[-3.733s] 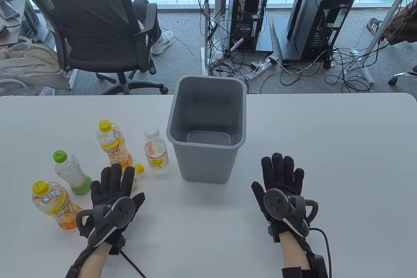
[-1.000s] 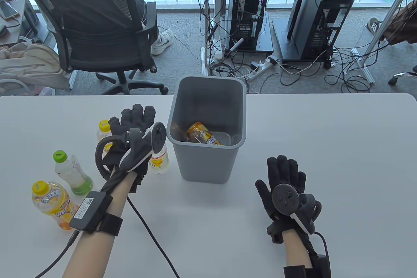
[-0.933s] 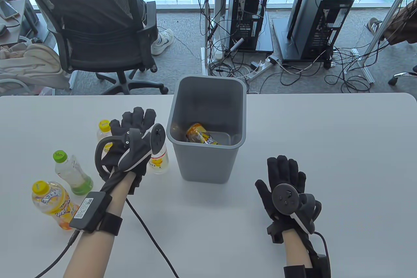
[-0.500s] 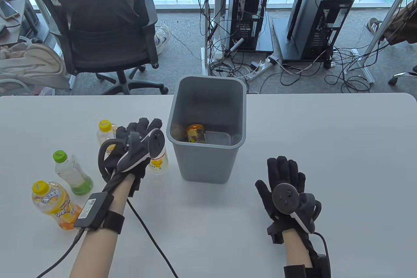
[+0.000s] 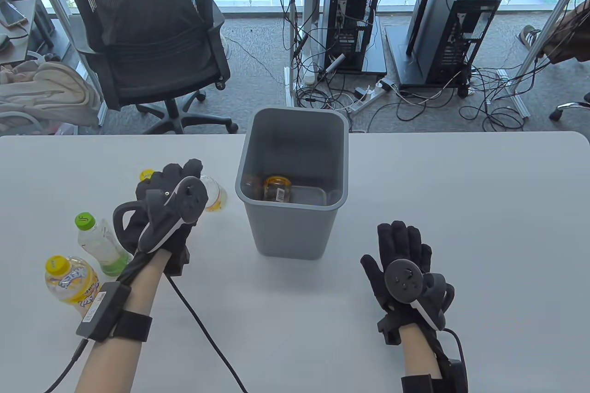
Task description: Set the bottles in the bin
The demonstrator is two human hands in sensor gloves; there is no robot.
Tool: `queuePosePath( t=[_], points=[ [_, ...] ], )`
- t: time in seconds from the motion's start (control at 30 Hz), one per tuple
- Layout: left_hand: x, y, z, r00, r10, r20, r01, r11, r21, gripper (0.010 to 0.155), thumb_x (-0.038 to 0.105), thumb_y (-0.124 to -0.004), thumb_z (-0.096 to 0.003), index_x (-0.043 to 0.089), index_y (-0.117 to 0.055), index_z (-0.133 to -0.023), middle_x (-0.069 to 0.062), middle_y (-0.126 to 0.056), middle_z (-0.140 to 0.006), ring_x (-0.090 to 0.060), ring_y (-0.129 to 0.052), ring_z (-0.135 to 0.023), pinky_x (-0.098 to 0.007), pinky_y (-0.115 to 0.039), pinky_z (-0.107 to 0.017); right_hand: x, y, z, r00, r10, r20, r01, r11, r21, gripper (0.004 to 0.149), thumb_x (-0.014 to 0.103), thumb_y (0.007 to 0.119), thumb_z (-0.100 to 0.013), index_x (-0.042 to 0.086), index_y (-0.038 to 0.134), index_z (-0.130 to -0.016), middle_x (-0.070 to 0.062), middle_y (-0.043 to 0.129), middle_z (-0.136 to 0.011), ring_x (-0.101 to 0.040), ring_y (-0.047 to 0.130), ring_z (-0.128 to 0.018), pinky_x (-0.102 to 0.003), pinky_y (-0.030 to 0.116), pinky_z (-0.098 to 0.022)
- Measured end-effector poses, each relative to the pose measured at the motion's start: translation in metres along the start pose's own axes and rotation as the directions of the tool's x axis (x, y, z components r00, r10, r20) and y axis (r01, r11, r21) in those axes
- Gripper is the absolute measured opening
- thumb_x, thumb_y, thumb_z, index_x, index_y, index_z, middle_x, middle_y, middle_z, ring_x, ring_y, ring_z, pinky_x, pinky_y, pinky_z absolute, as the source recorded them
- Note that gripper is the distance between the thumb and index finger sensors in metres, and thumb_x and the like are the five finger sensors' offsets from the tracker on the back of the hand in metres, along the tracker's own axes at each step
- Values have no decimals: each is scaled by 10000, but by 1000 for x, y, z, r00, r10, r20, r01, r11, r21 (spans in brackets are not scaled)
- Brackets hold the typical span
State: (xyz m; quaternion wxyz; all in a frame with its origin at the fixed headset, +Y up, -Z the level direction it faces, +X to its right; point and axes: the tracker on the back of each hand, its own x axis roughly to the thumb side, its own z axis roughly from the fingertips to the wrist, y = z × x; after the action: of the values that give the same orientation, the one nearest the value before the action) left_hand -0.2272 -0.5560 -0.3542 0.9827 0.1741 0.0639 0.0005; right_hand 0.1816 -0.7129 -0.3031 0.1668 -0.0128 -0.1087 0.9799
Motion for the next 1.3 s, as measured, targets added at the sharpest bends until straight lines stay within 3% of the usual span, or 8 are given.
queuePosePath(
  t=[0.23, 0.37, 0.47, 0.7, 0.87, 0.97, 1.1, 1.3],
  points=[
    [-3, 60, 0, 988, 149, -44, -138, 972, 192, 719, 491, -900, -455, 413, -493, -1043, 22, -674, -1093, -213, -894, -832, -484, -707, -707, 0, 0, 0, 1000, -5, 1, 5, 1000, -2, 739, 621, 612, -518, 309, 382, -1147, -54, 303, -1244, -355, 232, -1108, -596, 311, -799],
    [14, 86, 8, 974, 224, 36, -225, 929, 294, 728, 502, -891, -461, 400, -471, -1048, 29, -666, -1095, -211, -888, -853, -492, -691, -732, 0, 0, 0, 1000, -8, 3, 8, 1000, -5, 740, 621, 612, -517, 309, 382, -1147, -53, 304, -1244, -356, 232, -1108, -596, 312, -799],
    [35, 93, 14, 976, 196, 91, -216, 919, 329, 729, 521, -876, -463, 389, -468, -1052, 19, -684, -1086, -209, -902, -839, -485, -707, -718, 0, 0, 0, 1000, -8, 4, 8, 1000, -5, 739, 621, 612, -517, 309, 383, -1147, -52, 304, -1243, -356, 233, -1108, -596, 312, -799],
    [95, 82, 26, 963, 125, 240, -196, 933, 300, 728, 543, -864, -452, 384, -487, -1054, 40, -722, -1075, -201, -928, -827, -477, -731, -703, 0, 0, 1, 1000, -14, 3, 14, 1000, -7, 739, 621, 612, -518, 309, 383, -1148, -53, 304, -1244, -357, 233, -1107, -596, 313, -799],
    [129, 58, 29, 955, 32, 294, -117, 953, 279, 735, 560, -857, -441, 379, -499, -1057, 40, -747, -1070, -200, -937, -835, -478, -735, -702, -1, 0, 1, 1000, -20, 0, 20, 1000, -3, 740, 621, 612, -518, 308, 382, -1148, -54, 302, -1244, -357, 232, -1108, -596, 312, -799],
    [139, 42, 30, 951, -43, 307, -28, 974, 225, 755, 587, -807, -446, 381, -472, -1090, 55, -719, -1117, -217, -897, -928, -492, -710, -727, -1, 0, 0, 1000, -27, -1, 27, 1000, -7, 740, 621, 611, -518, 307, 382, -1149, -55, 300, -1245, -356, 231, -1108, -596, 312, -799],
    [126, 34, 26, 952, -20, 306, -42, 980, 197, 693, 601, -681, -504, 385, -451, -1120, 29, -622, -1194, -268, -773, -1048, -544, -633, -770, -2, 0, 0, 1000, -28, -2, 28, 1000, -4, 740, 622, 610, -518, 309, 382, -1148, -53, 301, -1245, -355, 230, -1109, -596, 311, -800],
    [76, 30, 5, 989, -57, 139, 37, 989, 141, 652, 533, -719, -527, 386, -478, -1115, 24, -562, -1225, -282, -684, -1111, -569, -581, -796, -2, 0, 0, 1000, -24, -2, 24, 1000, -1, 741, 623, 610, -518, 308, 380, -1149, -53, 300, -1244, -356, 230, -1109, -596, 311, -800]
  ],
)
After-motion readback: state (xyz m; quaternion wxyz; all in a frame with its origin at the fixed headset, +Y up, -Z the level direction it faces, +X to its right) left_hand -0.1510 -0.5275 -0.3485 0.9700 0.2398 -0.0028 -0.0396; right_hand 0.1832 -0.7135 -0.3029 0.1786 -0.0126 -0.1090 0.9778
